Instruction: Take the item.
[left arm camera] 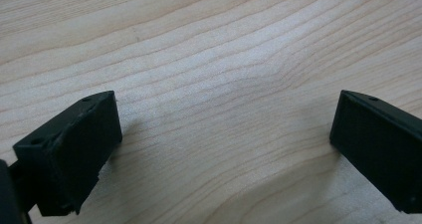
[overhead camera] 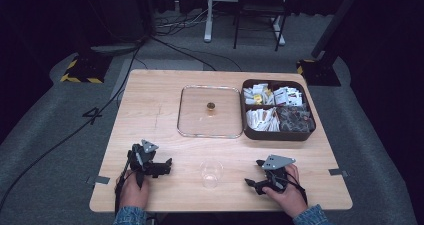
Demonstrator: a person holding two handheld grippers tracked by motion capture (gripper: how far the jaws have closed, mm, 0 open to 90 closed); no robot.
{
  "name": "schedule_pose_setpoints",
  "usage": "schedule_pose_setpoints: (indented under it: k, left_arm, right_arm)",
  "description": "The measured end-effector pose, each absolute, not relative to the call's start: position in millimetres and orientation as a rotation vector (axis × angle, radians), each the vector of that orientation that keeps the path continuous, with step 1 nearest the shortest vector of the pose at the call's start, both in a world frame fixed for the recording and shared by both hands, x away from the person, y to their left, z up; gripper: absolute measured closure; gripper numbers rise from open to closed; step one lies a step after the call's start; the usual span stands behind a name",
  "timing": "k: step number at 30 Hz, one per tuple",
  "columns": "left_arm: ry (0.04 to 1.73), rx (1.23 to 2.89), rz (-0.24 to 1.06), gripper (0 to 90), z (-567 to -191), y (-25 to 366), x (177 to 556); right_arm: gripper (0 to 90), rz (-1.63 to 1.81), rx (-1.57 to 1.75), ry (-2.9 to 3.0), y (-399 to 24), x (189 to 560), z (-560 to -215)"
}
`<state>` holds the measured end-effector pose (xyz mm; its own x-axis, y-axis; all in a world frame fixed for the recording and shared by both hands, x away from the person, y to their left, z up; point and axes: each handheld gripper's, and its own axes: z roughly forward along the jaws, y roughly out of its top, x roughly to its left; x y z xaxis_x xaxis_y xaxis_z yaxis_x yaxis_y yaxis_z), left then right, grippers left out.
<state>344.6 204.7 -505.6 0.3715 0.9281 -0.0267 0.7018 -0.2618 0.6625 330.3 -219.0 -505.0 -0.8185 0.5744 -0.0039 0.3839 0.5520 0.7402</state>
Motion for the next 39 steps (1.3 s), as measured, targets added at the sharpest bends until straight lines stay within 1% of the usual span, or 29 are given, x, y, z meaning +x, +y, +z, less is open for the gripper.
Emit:
schedule_pose_setpoints:
  k: [29, 31, 32, 33, 39]
  left_arm:
    - [1.401, 2.048, 0.5, 0.2, -505.6, 204.7, 344.7]
    - [1.401, 2.048, 0.5, 0.2, -505.6, 204.7, 344.7]
    - [1.401, 2.048, 0.5, 0.2, -505.6, 204.7, 344.7]
    - [1.4, 2.048, 0.5, 0.2, -505.6, 204.7, 344.7]
    - [1.401, 2.049, 0.5, 0.2, -505.5, 204.7, 344.7]
  right_arm:
    - [17.7, 1.134, 0.746, 2.575, -218.4, 333.3, -504.9]
    - [16.2, 1.126, 0.75, 2.57, -217.8, 333.2, -504.9]
    - [12.8, 1.123, 0.756, 2.572, -216.6, 333.1, -505.1]
    - [11.9, 1.118, 0.747, 2.582, -215.8, 333.1, -505.3]
    - [10.0, 1.108, 0.763, 2.576, -213.7, 332.5, -505.5]
